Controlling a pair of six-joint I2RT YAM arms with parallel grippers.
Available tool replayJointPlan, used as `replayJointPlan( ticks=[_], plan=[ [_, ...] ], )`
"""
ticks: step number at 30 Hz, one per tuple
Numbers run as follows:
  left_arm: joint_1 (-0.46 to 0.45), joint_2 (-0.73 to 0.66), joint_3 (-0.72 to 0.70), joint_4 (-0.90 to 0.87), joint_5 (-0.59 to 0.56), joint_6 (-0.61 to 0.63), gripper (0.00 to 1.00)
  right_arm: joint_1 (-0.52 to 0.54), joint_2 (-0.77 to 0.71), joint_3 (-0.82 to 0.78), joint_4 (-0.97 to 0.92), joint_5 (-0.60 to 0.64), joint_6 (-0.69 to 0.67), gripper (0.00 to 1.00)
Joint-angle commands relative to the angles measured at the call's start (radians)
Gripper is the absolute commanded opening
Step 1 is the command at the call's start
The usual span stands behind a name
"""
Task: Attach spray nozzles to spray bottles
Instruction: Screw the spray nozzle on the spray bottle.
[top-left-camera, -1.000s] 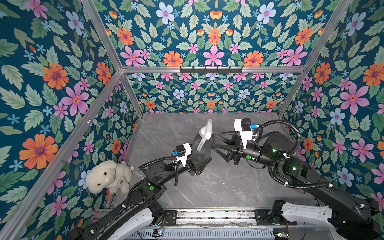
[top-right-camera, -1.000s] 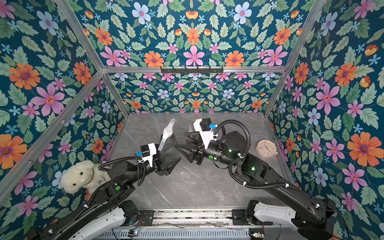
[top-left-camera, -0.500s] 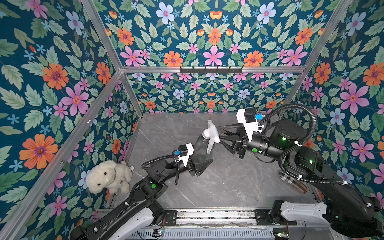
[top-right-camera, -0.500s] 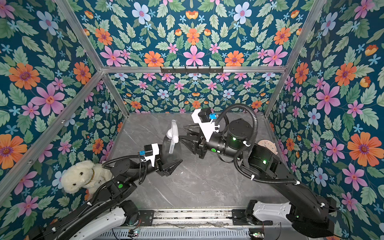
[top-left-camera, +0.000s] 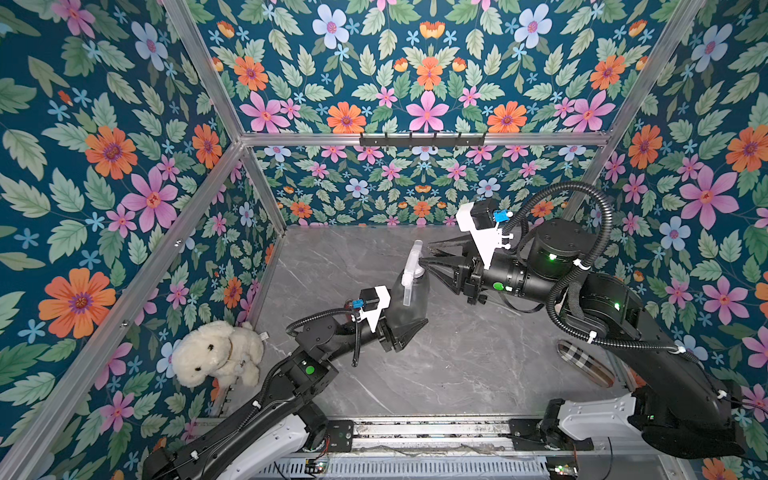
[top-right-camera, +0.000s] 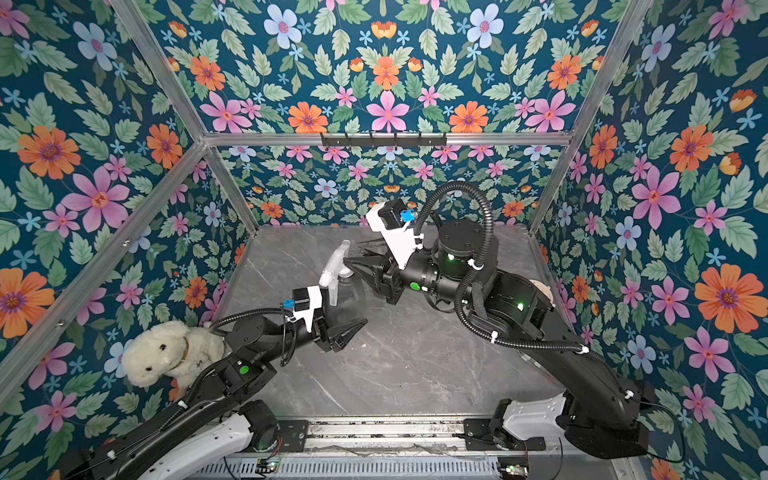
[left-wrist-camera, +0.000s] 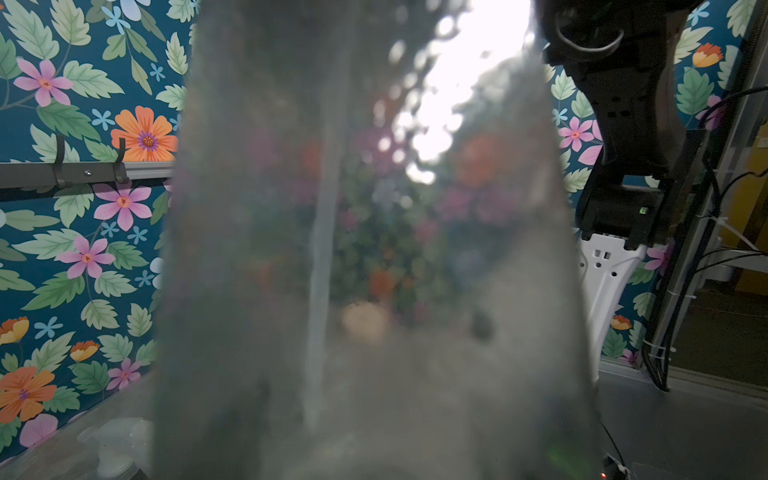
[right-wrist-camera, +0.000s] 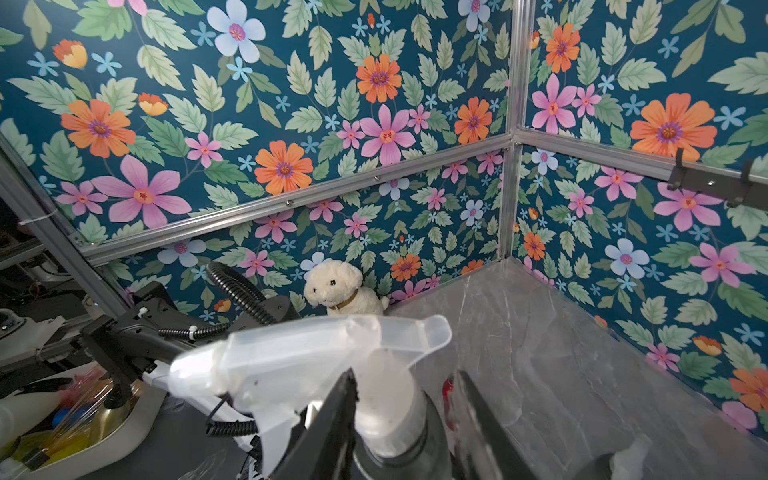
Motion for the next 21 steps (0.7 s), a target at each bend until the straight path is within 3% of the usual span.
replayJointPlan(
  ticks=[1,9,13,21],
  plan=[
    [0.0,-0.001,0.005,0.051,0.016,0.006,0.0,0.001,0.0,0.023,-0.031,0.085,0.013,0.39],
    [0.001,0.002,0.007,0.051,-0.042,0.015,0.0,0.001,0.031,0.097,-0.092,0.169,0.055,0.49],
    [0.001,0.005,-0.005,0.048,-0.203,0.04,0.0,0.0,0.014,0.106,-0.073,0.232,0.091,0.53],
    [-0.013,0.057,-0.059,0.162,-0.532,0.087,0.0,0.006,0.079,0.203,-0.108,0.237,0.111,0.62]
  ],
)
